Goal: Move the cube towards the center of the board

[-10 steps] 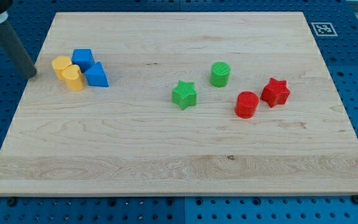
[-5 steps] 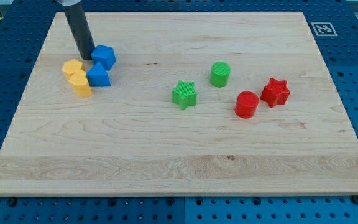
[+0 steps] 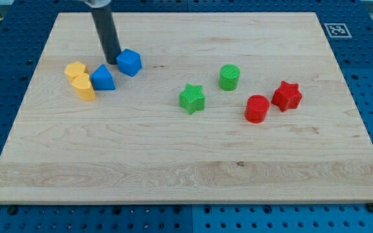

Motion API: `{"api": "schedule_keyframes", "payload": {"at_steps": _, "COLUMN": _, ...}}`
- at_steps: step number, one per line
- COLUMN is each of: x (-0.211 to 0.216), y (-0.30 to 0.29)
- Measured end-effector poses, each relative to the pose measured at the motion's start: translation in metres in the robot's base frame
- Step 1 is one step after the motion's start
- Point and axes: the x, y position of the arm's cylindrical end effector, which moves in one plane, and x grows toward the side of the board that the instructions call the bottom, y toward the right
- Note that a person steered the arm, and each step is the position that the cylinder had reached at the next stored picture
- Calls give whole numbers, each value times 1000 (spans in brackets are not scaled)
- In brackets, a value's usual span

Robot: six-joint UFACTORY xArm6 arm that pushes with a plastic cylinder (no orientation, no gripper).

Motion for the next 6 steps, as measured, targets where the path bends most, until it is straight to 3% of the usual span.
{"api": "schedule_keyframes", "payload": {"at_steps": 2, "x": 10, "y": 35}}
{"api": "schedule_keyframes", "payload": {"at_steps": 6, "x": 32, "y": 45}}
